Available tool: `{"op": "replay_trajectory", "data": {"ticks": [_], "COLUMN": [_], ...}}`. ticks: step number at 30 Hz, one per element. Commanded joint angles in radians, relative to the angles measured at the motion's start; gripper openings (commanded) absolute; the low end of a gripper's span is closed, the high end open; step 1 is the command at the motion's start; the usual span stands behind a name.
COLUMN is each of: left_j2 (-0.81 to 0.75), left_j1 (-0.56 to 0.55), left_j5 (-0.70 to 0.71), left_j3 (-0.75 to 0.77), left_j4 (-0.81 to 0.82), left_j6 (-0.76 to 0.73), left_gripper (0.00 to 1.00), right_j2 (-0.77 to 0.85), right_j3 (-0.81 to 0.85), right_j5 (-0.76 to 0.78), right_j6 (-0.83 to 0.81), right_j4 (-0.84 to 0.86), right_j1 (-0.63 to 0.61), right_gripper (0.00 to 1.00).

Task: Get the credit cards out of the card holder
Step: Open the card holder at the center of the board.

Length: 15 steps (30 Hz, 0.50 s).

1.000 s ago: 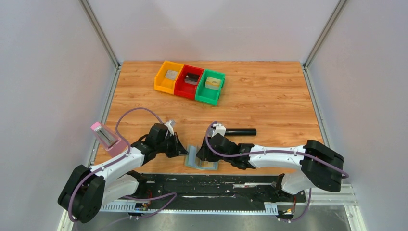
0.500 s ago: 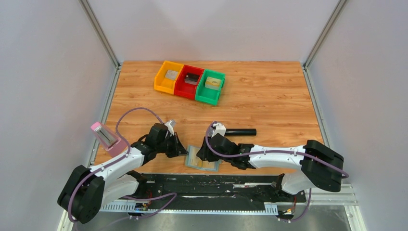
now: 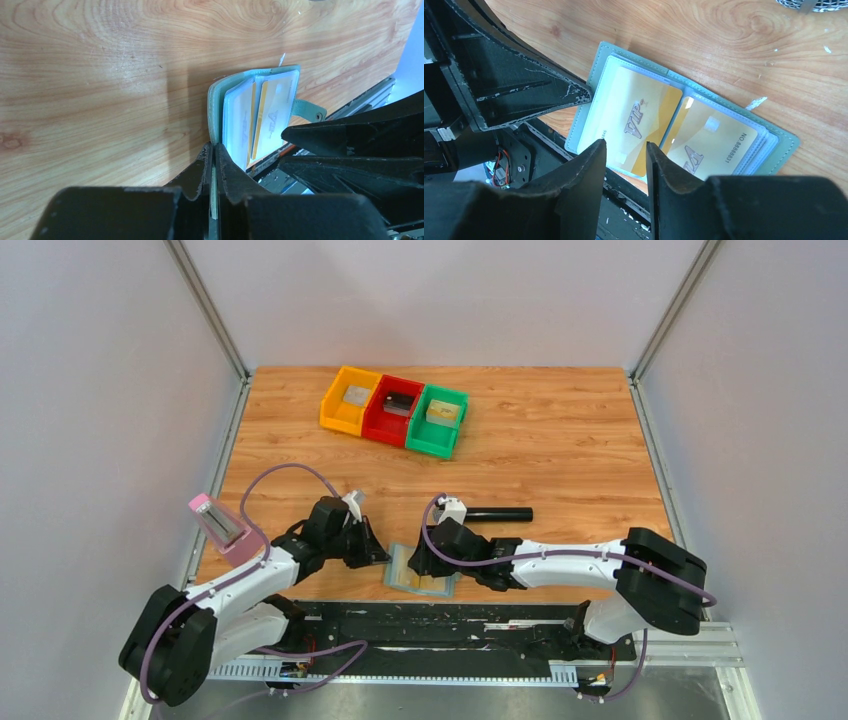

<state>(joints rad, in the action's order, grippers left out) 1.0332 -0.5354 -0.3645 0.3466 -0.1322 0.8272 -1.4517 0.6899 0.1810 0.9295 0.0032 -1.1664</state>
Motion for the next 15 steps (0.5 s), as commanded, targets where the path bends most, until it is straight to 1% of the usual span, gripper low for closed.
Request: {"op": "replay_trajectory", "data": {"ticks": [1,2,3,5,9,15], "left_j2": [-0.028,-0.03,-0.031,-0.032,-0.044,-0.084], "left_j1": [-0.004,-0.004,-0.004,-0.004,-0.005,-0.006], "left_j5": [0.017,0.024,0.039,0.055,0.061,0.039], "left_j3": [0.034,0.039,0.052,0.073,0.113,0.144], "left_j4": [-0.037,-0.045,-0.067,-0.099,-0.145,-0.16], "left_j6": [-0.023,-0.027,-0.03,-0.042,-0.054,-0.051], "left_gripper": [0.16,0.19,0.25,0.3,0.33,0.37], "right_j2": [0.006,0.008,0.01,0.011,0.011,0.014], "right_j3": [0.017,0.013,0.009,0.004,-0.002,-0.025], "right_j5": [0.006,0.007,0.007,0.003,-0.012,-0.032], "right_j6": [-0.008,-0.006,-0.004,-0.003,-0.004,0.006], "right_j4": [0.021,0.021,0.022,0.022,0.027,0.044], "right_j1": [0.002,0.002,0.003,0.006,0.008,0.018], "right_gripper": [0.35,0.33,0.32,0.29,0.24,0.23]}}
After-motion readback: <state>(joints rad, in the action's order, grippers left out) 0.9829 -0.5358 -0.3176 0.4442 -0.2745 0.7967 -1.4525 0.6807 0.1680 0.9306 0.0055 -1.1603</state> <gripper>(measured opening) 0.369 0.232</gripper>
